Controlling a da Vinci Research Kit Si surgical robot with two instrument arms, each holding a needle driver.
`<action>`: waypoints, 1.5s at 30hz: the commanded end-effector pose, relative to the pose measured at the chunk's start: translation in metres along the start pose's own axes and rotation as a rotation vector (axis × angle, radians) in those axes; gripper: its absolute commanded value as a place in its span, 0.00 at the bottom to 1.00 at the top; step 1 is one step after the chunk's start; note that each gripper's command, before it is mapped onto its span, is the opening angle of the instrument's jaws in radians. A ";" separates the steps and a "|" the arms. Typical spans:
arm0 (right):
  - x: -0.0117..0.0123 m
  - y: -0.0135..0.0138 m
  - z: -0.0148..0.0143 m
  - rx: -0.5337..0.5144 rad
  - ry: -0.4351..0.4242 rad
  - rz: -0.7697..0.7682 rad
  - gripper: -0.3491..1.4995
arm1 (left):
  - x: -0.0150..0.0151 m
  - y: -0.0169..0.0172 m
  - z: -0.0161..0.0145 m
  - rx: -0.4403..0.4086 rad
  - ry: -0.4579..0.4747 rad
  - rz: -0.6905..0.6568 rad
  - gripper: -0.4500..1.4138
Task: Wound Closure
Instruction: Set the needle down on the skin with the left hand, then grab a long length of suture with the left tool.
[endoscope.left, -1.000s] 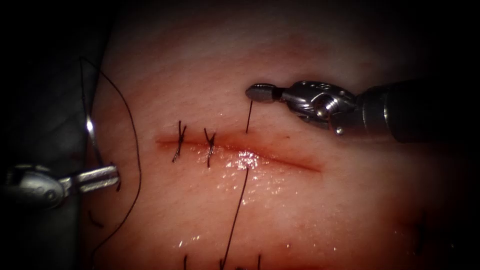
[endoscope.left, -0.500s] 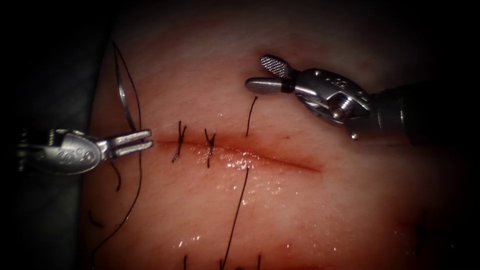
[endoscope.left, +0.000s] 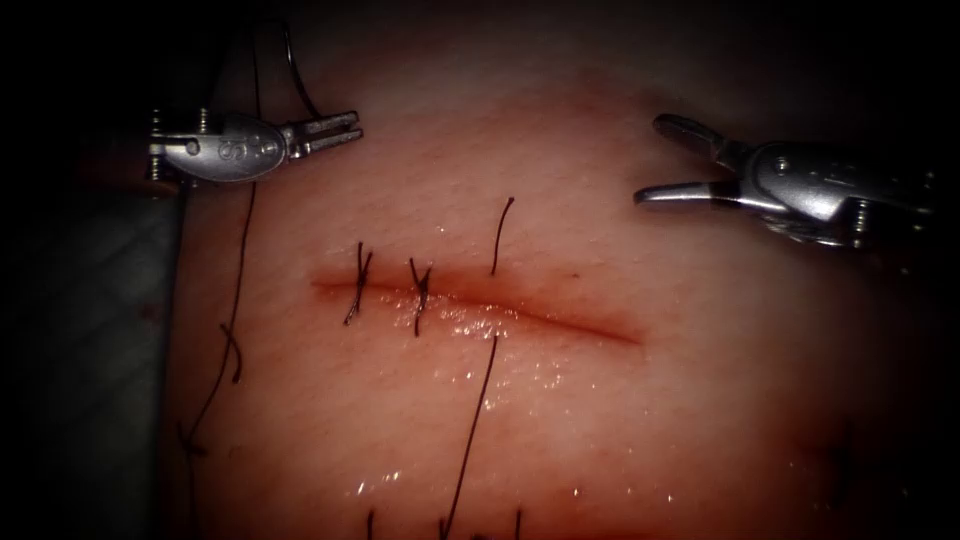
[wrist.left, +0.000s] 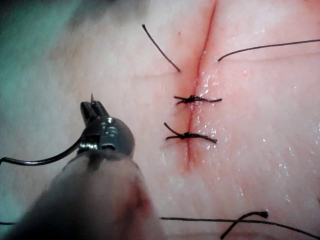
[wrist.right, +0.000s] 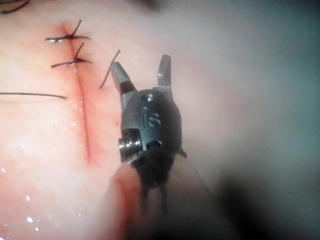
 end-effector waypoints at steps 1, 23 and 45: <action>-0.0008 -0.0005 0.0006 -0.006 0.001 -0.001 0.83 | -0.0007 0.0000 0.0017 -0.002 -0.005 -0.017 0.00; -0.0065 -0.0048 0.0034 0.074 -0.040 -0.067 0.98 | 0.0004 0.0009 0.0069 -0.140 -0.079 -0.373 0.99; -0.0090 -0.0077 0.0026 0.106 -0.043 -0.091 0.97 | 0.0111 0.0213 -0.0078 -0.383 0.144 0.282 0.58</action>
